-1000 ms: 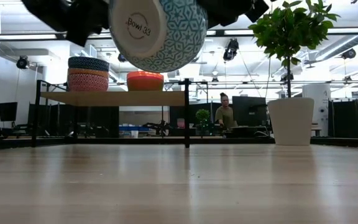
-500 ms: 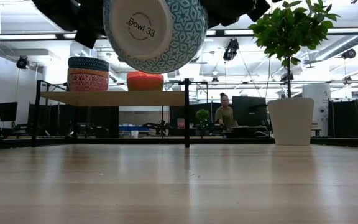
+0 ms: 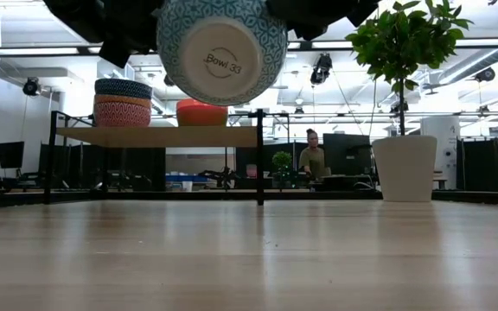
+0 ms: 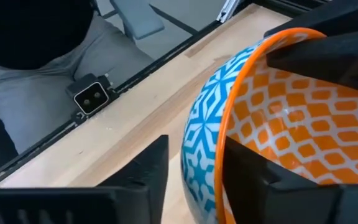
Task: Place and stack bowls onto a shelf
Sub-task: Stack the orange bowl on top of the yellow bowl on the shelf
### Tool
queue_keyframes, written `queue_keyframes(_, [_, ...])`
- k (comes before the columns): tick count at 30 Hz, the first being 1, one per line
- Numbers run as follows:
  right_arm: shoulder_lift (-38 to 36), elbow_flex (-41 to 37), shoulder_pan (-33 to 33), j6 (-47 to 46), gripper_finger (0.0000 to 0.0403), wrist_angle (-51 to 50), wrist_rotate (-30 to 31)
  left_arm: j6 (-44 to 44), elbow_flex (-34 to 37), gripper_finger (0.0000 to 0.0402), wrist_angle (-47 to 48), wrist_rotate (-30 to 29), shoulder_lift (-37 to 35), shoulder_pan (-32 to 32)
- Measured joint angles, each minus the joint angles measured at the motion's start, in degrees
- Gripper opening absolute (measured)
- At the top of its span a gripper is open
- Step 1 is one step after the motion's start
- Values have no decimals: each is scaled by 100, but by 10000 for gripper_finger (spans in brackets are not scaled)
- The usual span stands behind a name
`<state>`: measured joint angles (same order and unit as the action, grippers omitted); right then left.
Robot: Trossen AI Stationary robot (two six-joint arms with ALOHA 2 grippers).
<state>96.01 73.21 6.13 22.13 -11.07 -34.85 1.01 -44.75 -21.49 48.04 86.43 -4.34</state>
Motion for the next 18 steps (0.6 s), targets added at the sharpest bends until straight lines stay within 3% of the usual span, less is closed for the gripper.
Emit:
queue_keyframes(6, [-6,13,-74,35,154,-95,13,-8,-9,6,297,1,-55,0])
queue_keyframes(12, [-33,59,-197,6,161,-83,103,-40,-9,5,762,30,-331,-23])
queue_keyframes(18, [-183,122,-393,-132,162,-100,164,27,-9,4,1673,-428,-782,-73])
